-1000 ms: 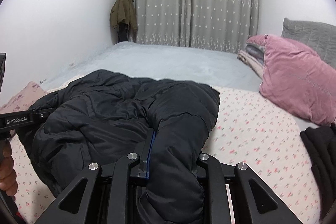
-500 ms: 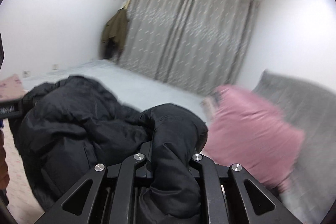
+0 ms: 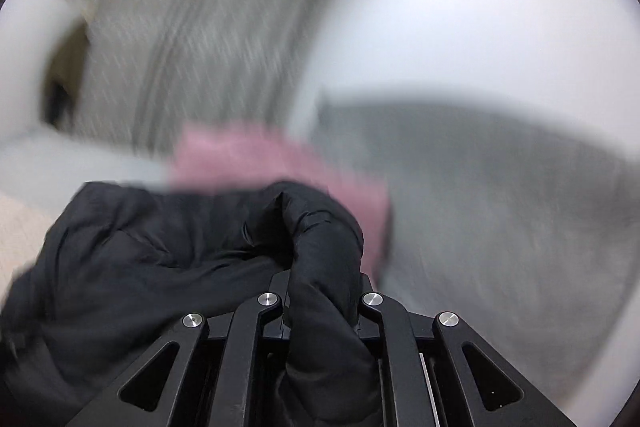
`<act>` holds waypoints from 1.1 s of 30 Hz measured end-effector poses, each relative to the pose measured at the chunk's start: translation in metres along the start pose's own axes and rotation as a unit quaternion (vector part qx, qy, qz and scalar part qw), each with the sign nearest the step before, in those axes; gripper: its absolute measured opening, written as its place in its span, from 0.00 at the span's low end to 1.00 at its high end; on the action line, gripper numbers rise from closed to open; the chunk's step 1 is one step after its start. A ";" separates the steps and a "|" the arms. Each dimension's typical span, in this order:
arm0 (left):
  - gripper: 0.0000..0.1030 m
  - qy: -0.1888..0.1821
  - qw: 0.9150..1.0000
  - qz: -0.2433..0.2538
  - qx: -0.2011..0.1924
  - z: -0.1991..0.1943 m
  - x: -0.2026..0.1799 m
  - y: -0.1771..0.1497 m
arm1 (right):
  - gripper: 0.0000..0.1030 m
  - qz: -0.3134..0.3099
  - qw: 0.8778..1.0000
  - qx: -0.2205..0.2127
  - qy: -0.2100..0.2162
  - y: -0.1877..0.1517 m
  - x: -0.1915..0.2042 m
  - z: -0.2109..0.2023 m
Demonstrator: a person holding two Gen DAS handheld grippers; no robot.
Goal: Fold large clothes
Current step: 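Lift the folded jacket with both tools and carry it toward the pink pillow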
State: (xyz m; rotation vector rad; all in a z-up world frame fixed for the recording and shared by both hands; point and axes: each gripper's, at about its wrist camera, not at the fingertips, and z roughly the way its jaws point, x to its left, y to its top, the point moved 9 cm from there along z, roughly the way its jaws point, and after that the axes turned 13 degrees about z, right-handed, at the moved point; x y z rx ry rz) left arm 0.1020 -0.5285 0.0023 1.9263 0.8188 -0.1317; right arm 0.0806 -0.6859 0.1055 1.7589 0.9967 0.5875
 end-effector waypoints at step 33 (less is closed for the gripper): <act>0.99 0.192 0.970 0.142 0.049 -0.198 0.009 -0.093 | 0.88 0.126 0.991 0.025 0.032 -0.138 0.080 -0.223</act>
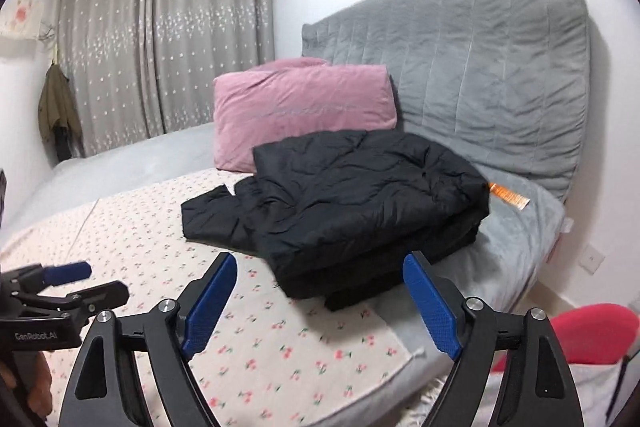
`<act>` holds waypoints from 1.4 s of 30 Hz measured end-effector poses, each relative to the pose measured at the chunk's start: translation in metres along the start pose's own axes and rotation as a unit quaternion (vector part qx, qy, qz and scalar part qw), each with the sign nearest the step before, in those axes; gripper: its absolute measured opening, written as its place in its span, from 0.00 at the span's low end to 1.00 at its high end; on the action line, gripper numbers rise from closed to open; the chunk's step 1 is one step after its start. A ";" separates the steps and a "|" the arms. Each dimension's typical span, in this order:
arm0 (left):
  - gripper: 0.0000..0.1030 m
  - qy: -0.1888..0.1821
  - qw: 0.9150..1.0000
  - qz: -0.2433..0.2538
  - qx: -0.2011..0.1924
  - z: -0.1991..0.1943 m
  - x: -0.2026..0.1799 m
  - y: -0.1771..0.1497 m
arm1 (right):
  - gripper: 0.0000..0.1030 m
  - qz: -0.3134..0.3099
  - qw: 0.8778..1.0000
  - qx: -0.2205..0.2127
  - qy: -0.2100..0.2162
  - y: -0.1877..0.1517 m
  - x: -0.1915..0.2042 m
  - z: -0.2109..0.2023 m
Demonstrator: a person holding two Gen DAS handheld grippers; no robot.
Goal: Fold large clothes
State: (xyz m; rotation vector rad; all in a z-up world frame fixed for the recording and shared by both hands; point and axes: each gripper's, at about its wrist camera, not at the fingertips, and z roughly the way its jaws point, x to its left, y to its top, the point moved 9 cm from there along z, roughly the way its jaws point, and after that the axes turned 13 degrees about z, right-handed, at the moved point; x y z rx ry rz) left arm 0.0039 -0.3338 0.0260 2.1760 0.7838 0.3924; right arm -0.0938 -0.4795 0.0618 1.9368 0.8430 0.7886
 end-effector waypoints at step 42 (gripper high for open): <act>0.99 0.025 0.999 0.034 -0.025 -0.029 -0.021 -0.003 | 1.00 -0.014 0.996 0.008 -0.086 -0.024 0.005 -0.052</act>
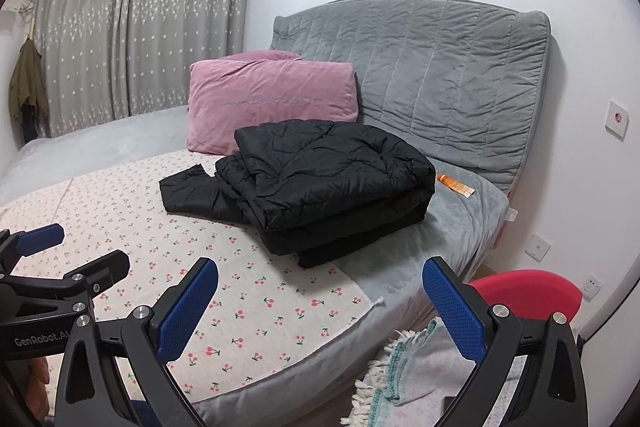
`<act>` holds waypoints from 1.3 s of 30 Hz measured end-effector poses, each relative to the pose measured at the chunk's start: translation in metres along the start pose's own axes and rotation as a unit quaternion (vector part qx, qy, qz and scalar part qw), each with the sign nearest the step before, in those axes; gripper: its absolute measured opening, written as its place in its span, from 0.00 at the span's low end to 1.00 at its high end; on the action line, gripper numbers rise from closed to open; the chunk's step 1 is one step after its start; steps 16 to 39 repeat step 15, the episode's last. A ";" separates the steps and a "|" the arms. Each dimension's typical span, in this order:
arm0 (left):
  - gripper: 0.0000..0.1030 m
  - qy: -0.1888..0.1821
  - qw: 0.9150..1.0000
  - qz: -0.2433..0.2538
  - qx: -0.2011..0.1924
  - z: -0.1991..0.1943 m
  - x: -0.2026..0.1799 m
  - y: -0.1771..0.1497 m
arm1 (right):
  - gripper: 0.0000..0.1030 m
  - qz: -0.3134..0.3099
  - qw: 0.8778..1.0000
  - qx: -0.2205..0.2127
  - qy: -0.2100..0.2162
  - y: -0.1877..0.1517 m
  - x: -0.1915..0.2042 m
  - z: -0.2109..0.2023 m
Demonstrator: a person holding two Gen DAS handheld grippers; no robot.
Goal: Fold large clothes
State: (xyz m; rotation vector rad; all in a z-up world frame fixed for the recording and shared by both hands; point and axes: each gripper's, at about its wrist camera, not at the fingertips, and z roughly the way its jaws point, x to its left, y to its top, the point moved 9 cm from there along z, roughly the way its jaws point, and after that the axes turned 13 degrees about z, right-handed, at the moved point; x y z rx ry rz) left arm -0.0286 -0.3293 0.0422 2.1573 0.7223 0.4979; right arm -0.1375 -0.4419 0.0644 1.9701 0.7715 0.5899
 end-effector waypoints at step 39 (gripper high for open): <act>0.99 -0.004 1.000 0.006 0.001 0.000 -0.004 0.000 | 1.00 0.002 1.000 0.002 -0.007 -0.002 -0.006 0.000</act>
